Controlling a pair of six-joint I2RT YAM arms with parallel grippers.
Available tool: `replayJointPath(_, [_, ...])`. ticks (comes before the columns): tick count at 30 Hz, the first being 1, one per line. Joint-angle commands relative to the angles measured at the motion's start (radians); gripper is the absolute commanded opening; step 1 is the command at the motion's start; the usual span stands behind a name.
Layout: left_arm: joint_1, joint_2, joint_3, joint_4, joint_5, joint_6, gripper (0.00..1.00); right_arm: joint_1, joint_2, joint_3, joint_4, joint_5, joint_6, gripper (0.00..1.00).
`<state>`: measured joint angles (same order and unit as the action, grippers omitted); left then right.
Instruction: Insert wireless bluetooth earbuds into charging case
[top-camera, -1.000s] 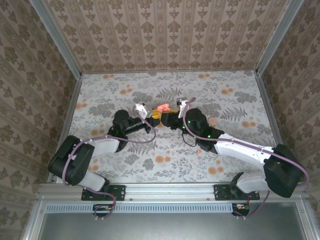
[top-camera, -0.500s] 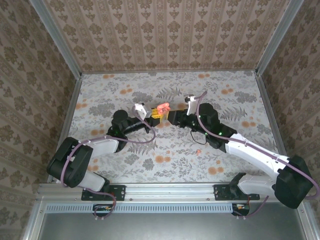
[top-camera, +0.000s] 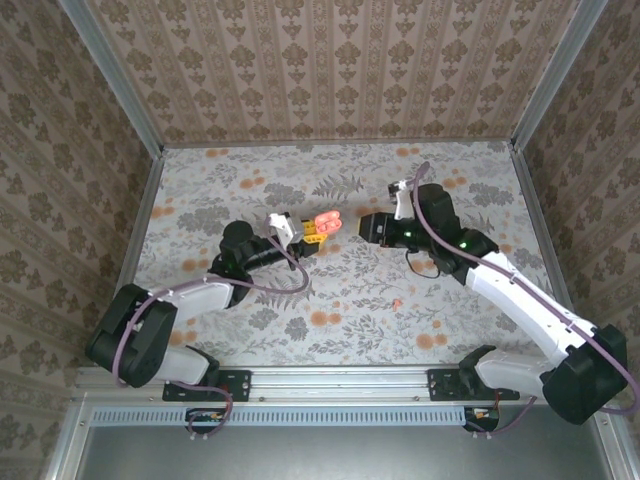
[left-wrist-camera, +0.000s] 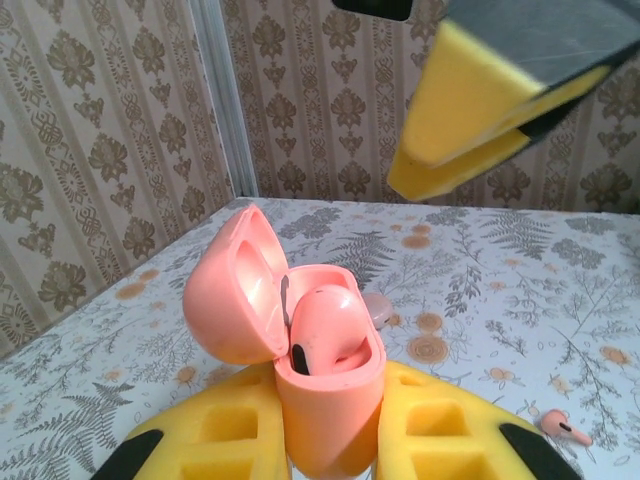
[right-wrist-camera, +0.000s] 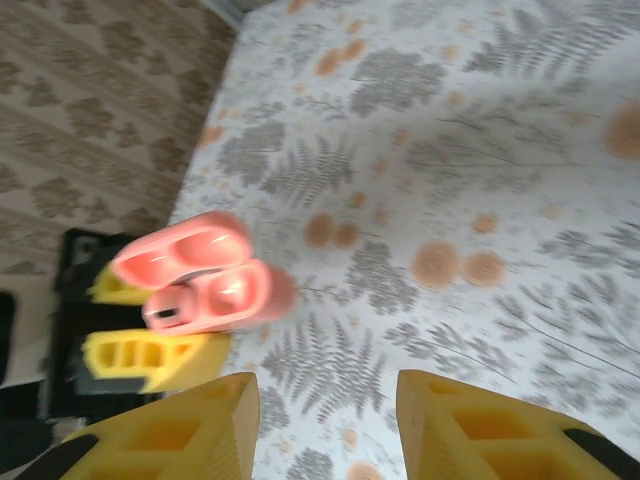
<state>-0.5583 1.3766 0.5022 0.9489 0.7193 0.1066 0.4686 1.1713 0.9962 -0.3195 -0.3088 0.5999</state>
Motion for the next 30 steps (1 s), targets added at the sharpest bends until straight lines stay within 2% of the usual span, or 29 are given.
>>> replayJointPath(1, [-0.022,-0.035,-0.027,-0.048,0.016,0.118,0.05,-0.053,0.013,0.074,-0.266,-0.028,-0.063,0.42])
replayJointPath(7, [-0.059,-0.054,-0.061,-0.038,0.017,0.203,0.04,-0.131,0.110,0.113,-0.461,-0.027,-0.110,0.42])
replayJointPath(15, [-0.098,-0.094,-0.096,-0.056,0.001,0.267,0.03,-0.146,0.279,0.178,-0.662,0.033,-0.144,0.42])
replayJointPath(25, [-0.125,-0.153,-0.106,-0.152,-0.053,0.312,0.03,-0.148,0.390,0.175,-0.763,0.066,-0.119,0.44])
replayJointPath(30, [-0.130,-0.171,-0.119,-0.168,-0.070,0.312,0.03,-0.139,0.441,0.128,-0.755,0.045,-0.081,0.45])
